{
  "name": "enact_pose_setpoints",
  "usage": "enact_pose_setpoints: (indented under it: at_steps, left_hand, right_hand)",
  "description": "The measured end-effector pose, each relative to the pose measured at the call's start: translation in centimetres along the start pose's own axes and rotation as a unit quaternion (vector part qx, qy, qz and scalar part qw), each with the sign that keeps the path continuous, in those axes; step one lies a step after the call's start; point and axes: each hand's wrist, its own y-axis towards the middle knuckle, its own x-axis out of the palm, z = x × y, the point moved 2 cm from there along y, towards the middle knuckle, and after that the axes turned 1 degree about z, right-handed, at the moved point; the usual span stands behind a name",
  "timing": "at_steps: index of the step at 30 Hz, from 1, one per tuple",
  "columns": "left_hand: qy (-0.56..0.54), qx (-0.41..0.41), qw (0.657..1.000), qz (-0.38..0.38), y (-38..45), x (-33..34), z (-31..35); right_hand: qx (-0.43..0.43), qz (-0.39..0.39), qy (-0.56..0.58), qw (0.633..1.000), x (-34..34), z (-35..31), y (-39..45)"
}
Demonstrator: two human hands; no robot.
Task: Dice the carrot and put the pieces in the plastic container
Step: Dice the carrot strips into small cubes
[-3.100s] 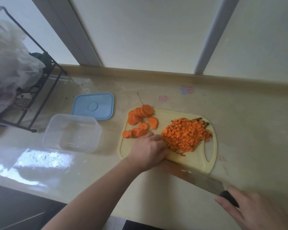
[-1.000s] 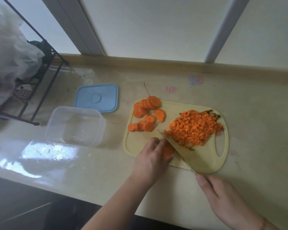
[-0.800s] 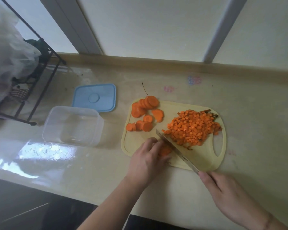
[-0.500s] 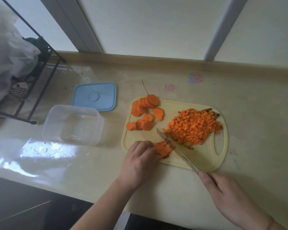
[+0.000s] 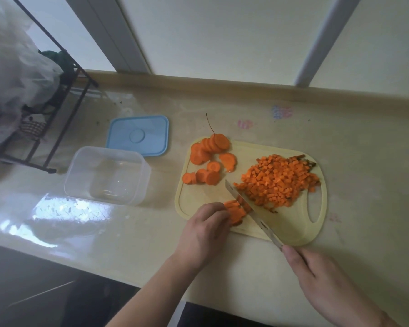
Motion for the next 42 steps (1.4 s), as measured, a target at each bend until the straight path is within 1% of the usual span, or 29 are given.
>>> enact_pose_setpoints:
  at_steps: [3, 5, 9, 12, 16, 19, 26, 29, 32, 36, 42]
  left_hand:
    - [0.035, 0.046, 0.998, -0.002, 0.0, -0.2, 0.1]
    - [0.054, 0.055, 0.997, -0.018, 0.2, 0.0, -0.1]
    - [0.037, 0.063, 0.996, -0.051, 0.9, 0.3, -0.6]
    - [0.013, 0.06, 0.997, -0.045, 1.1, 0.5, -0.6]
    - [0.005, 0.018, 0.999, -0.029, 1.0, 1.5, -0.1]
    - [0.006, 0.006, 1.0, -0.021, 0.9, 1.8, 0.2]
    - [0.022, 0.041, 0.998, -0.04, 1.4, 1.6, 0.1]
    - [0.029, 0.046, 0.997, -0.047, 1.4, 1.5, 0.1]
    - [0.044, 0.049, 0.997, -0.042, 1.5, 1.5, 0.3]
    - [0.054, 0.062, 0.996, -0.018, 1.9, 1.4, 0.5]
    - [0.03, 0.103, 0.994, -0.025, 2.3, 1.5, 0.5]
  right_hand:
    - [0.002, 0.002, 0.001, 1.0, -0.3, 0.0, 0.0]
    - [-0.001, 0.0, -0.003, 1.0, -0.3, 0.2, -0.1]
    - [-0.003, 0.007, -0.006, 1.0, -0.5, 0.0, -0.1]
    - [0.003, 0.005, -0.005, 1.0, -0.6, 0.0, 0.1]
    - [-0.003, 0.014, -0.008, 1.0, -0.9, -0.2, 0.7]
    - [-0.009, 0.017, -0.01, 1.0, -0.3, -0.2, 0.7]
    - [-0.025, -0.002, 0.004, 1.0, 0.1, 0.1, 0.7]
    - [-0.026, 0.007, -0.009, 1.0, -0.6, -0.1, 0.9]
    - [-0.017, 0.016, -0.021, 1.0, -1.1, -0.1, 0.6]
    - [-0.015, 0.026, -0.01, 1.0, -1.3, 0.4, 0.0]
    - [0.006, 0.003, -0.026, 1.0, -0.8, 0.9, -0.7]
